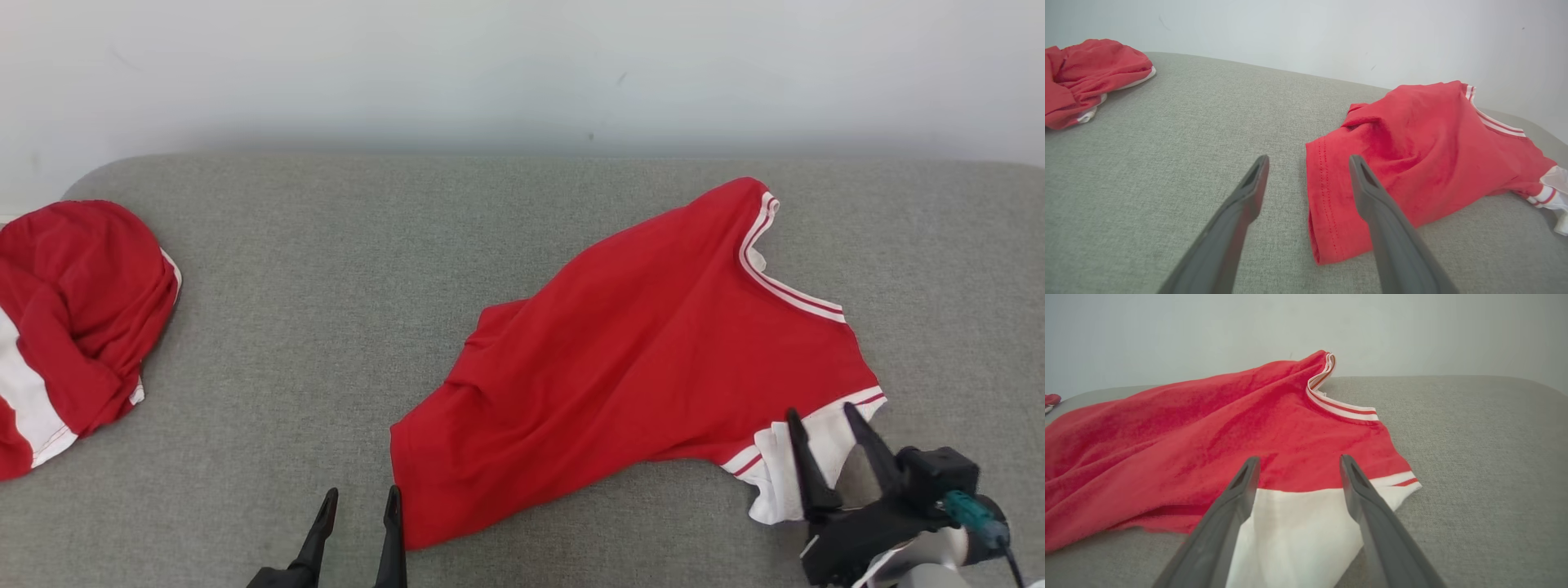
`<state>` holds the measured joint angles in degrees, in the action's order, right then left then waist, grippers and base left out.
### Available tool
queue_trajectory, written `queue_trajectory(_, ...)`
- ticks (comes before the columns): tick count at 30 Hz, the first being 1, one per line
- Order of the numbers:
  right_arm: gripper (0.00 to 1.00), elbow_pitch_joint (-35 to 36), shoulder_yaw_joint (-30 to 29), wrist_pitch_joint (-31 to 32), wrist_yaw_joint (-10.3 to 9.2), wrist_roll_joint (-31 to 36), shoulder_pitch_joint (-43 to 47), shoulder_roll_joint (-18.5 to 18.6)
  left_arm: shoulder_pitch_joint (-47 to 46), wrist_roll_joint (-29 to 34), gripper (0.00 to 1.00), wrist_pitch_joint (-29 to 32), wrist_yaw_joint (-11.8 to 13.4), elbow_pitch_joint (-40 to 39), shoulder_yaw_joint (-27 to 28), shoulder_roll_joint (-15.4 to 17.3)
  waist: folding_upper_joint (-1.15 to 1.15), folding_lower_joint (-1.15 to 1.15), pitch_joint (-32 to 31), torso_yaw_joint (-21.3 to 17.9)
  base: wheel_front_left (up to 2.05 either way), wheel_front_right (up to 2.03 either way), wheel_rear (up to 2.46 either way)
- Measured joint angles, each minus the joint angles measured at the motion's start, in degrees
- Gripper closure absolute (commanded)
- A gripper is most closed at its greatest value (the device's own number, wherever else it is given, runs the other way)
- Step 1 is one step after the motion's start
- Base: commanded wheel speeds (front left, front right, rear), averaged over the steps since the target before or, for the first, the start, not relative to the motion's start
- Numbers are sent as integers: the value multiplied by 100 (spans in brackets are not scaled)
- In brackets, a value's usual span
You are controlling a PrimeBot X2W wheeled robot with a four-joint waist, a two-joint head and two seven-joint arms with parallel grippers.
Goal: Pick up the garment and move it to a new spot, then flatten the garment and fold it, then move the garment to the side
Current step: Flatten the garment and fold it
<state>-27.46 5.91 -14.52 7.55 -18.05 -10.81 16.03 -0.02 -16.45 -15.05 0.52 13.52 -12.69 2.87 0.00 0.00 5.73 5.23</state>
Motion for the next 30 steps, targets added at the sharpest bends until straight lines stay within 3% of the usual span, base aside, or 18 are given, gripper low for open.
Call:
queue_trajectory(11,2,-124,-38,571,0,435,-25,-138,-17,0,0,0,-35,30,-74,0,0,0,-15,212,0,0,0)
queue_trajectory(12,52,-158,-73,637,0,513,-32,-136,-16,-1,0,0,-35,34,-71,0,0,0,-19,231,0,0,0)
queue_trajectory(13,67,-188,-124,668,0,568,-36,-140,-14,-2,0,0,-35,37,-67,0,0,0,-24,245,0,0,0)
queue_trajectory(14,97,-221,-172,680,0,634,-37,-147,-12,-3,0,0,-34,42,-67,1,0,0,-30,254,0,0,0)
queue_trajectory(23,100,-268,-466,556,0,755,-2,-358,98,-24,0,0,-37,64,-74,0,0,0,-151,152,0,0,0)
queue_trajectory(30,100,500,-984,330,0,386,818,-471,152,-26,0,0,-54,78,-112,-1,0,0,-298,-79,0,0,0)
